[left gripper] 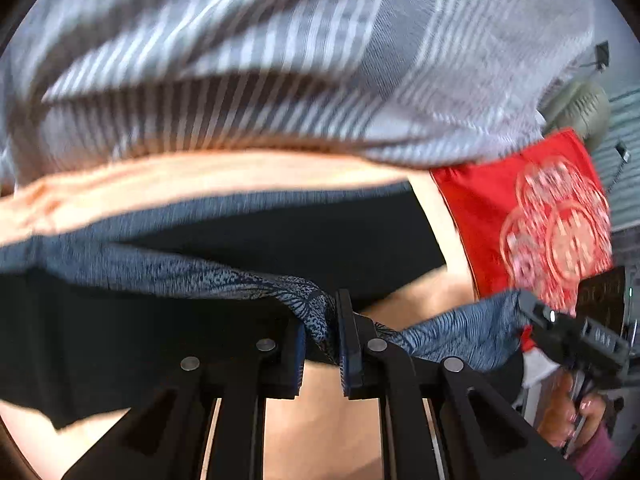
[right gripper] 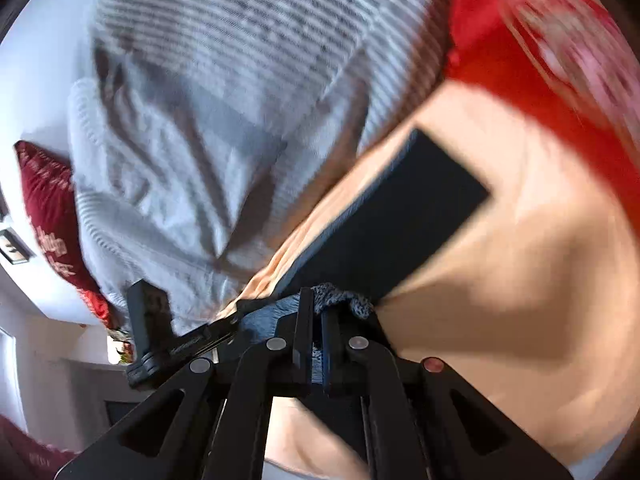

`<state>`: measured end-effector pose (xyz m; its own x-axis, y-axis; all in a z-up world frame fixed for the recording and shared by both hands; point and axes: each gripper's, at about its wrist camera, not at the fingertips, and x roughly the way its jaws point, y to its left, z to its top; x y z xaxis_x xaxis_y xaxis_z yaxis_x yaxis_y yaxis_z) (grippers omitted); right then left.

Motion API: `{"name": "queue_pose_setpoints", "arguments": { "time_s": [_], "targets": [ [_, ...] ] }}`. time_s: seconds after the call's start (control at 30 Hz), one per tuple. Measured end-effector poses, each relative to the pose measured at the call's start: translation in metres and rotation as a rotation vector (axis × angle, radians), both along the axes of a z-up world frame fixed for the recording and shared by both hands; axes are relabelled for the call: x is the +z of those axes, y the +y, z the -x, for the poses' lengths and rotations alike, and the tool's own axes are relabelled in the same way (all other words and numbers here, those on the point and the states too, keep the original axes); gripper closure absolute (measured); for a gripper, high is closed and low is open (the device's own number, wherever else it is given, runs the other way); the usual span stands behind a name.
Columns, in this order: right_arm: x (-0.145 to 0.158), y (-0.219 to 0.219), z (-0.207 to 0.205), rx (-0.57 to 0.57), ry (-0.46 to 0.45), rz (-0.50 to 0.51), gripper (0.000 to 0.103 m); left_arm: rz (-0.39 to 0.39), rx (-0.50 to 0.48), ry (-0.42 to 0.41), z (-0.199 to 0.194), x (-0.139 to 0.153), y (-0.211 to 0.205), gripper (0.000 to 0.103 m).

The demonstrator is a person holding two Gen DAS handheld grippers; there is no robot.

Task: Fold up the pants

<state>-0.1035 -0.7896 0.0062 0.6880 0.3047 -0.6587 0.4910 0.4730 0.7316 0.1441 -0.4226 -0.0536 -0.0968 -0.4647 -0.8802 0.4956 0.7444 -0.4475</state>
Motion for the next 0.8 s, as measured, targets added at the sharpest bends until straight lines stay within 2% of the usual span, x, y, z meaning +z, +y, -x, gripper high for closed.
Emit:
{"name": "queue_pose_setpoints", "arguments": {
  "time_s": [0.13, 0.2, 0.27, 0.33, 0.37, 0.47, 0.53, 0.57, 0.6, 0.63, 0.67, 0.7, 0.73, 0.77, 0.8],
  "targets": [
    [-0.023, -0.048, -0.051, 0.056, 0.059, 0.026, 0.1, -0.086, 0.003, -0.062, -0.018, -0.019, -0.03, 0.088],
    [-0.04, -0.065, -0.079, 0.084, 0.107, 0.046, 0.1, -0.11, -0.003, -0.062, -0.02, -0.023, -0.036, 0.085],
    [-0.06, -0.075, -0.101, 0.093, 0.15, 0.049, 0.1, -0.123, -0.001, -0.067, -0.019, -0.023, -0.036, 0.074],
    [-0.08, -0.082, -0.116, 0.092, 0.196, 0.046, 0.1, -0.155, 0.006, -0.119, -0.018, -0.013, -0.031, 0.038],
    [-0.088, -0.084, -0.121, 0.092, 0.219, 0.052, 0.1, -0.158, 0.009, -0.142, -0.017, -0.007, -0.026, 0.032],
    [-0.111, -0.091, -0.13, 0.082, 0.285, 0.064, 0.095, -0.171, 0.019, -0.203, -0.019, 0.005, -0.008, 0.031],
    [-0.111, -0.094, -0.131, 0.066, 0.311, 0.095, 0.092, -0.24, 0.031, -0.209, -0.02, -0.007, 0.0, 0.031],
    [-0.104, -0.094, -0.128, 0.061, 0.301, 0.111, 0.075, -0.278, 0.036, -0.208, -0.02, -0.016, 0.003, 0.031],
    [-0.094, -0.092, -0.124, 0.059, 0.283, 0.132, 0.046, -0.327, 0.042, -0.211, -0.019, -0.029, 0.006, 0.031],
    [-0.085, -0.09, -0.12, 0.057, 0.274, 0.164, 0.034, -0.363, 0.05, -0.214, -0.018, -0.039, 0.009, 0.031],
    [-0.07, -0.086, -0.113, 0.056, 0.261, 0.235, 0.029, -0.396, 0.06, -0.213, -0.017, -0.05, 0.011, 0.031],
    [-0.061, -0.082, -0.108, 0.066, 0.258, 0.287, 0.029, -0.425, 0.074, -0.203, -0.016, -0.062, 0.014, 0.031],
    [-0.051, -0.07, -0.097, 0.138, 0.322, 0.407, 0.029, -0.442, 0.085, -0.191, -0.015, -0.071, 0.017, 0.031],
    [-0.051, -0.07, -0.097, 0.138, 0.322, 0.407, 0.031, -0.456, 0.097, -0.176, -0.014, -0.08, 0.019, 0.031],
    [-0.054, -0.064, -0.092, 0.172, 0.352, 0.429, 0.04, -0.468, 0.105, -0.159, -0.011, -0.088, 0.02, 0.031]
  ]
}}
